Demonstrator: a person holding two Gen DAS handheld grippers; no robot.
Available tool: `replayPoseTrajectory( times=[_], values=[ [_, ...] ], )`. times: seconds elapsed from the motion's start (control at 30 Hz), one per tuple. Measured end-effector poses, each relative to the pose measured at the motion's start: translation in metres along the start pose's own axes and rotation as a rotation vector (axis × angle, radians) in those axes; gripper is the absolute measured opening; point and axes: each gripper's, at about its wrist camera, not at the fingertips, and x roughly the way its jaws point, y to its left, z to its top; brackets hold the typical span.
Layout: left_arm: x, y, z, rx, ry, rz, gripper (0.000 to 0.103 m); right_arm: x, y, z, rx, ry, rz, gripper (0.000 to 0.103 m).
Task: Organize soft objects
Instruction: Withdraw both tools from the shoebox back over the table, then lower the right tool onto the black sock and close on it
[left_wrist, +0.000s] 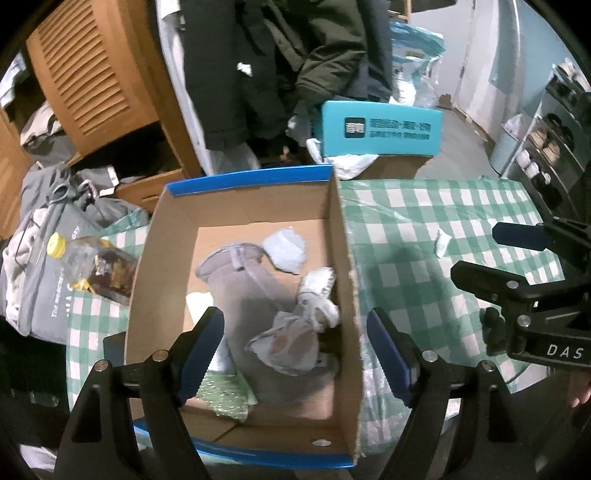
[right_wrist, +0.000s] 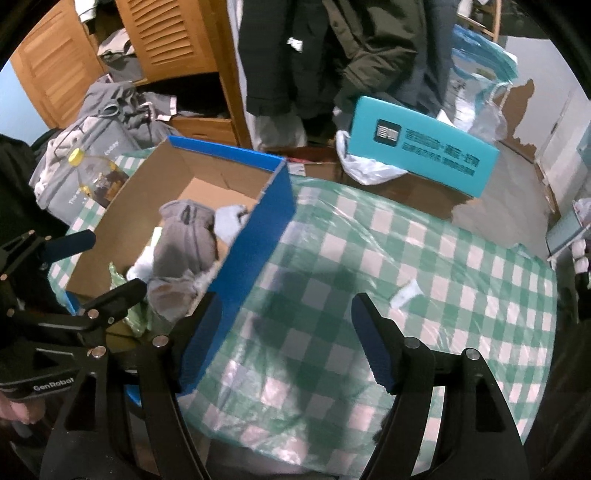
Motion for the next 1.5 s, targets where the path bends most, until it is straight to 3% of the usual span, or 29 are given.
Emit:
replayPoseTrajectory(
  times=[0.93, 1.5],
  values=[
    [0.025, -0.105, 0.005, 0.182, 0.066, -0.048, 0.082, -0.014, -0.107, -0.066, 0.170, 0.049, -0.087, 0.074],
    [0.066, -0.143, -0.011, 0.213, 0.162, -0.074, 0.082, 0.028, -0.144, -0.116, 0.265, 0.200, -0.118, 0.074]
  ],
)
